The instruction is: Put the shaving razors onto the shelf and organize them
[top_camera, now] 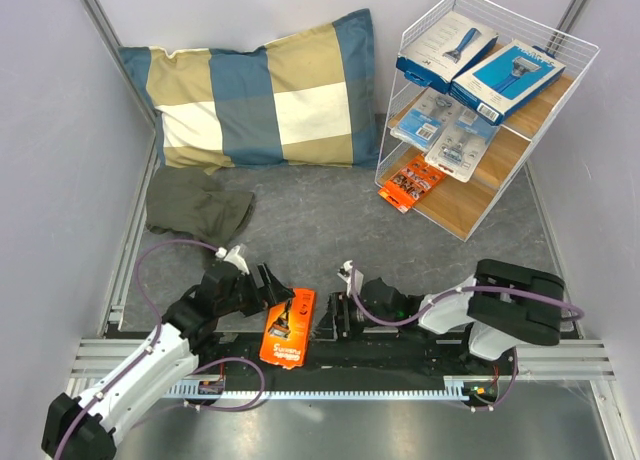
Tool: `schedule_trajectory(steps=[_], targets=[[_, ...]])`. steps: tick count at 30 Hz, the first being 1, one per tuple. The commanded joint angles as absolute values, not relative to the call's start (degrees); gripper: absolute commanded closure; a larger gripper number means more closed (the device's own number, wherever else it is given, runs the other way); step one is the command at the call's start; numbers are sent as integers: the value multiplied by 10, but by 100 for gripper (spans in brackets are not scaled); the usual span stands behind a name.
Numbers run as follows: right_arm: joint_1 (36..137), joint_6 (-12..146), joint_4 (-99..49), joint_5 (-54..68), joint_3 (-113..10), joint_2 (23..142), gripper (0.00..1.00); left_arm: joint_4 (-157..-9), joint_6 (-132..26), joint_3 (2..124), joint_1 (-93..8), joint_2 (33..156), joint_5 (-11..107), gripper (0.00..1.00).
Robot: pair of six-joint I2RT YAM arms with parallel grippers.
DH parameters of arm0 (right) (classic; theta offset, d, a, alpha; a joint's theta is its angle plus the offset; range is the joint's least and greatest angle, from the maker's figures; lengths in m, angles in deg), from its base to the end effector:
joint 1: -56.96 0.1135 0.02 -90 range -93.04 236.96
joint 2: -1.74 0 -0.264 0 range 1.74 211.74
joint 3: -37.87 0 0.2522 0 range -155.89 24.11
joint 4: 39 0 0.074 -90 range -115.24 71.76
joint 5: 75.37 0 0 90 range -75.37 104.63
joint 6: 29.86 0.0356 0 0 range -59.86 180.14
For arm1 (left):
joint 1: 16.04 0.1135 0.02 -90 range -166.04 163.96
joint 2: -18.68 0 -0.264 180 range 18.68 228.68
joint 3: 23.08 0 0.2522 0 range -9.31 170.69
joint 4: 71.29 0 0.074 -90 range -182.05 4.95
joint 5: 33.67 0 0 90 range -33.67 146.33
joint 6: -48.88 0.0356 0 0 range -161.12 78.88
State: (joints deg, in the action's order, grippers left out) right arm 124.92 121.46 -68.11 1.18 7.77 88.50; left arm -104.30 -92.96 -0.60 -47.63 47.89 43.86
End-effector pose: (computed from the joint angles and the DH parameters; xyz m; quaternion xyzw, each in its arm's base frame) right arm 0.0824 0.2256 0.1161 -0.1098 0.8443 0.5081 0.1300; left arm 0.1013 -0.0713 0.1432 -0.1128 0.8941 -0.3543 0.2497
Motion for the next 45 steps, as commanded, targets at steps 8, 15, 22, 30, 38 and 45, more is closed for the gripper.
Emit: schedule_trajectory(steps=[8,15,22,30,38,45], targets=[[1266,1256,-881,53,49,1023,28,-1059,-975,-21,-497,429,404,6],[1266,1313,-1048,77,83,1117,37,-1058,-990,-18,-504,400,384,5],[1266,1322,-1121,96,107,1127,46,-1033,-1007,-30,-509,395,364,4],[1264,1305,-1123,110,120,1078,63,-1024,-1003,-27,-515,377,358,4],[1260,1262,-1022,114,108,1000,76,-1024,-976,24,-515,415,376,4],[1253,1238,-967,125,117,939,80,-1027,-926,85,-515,480,390,4]])
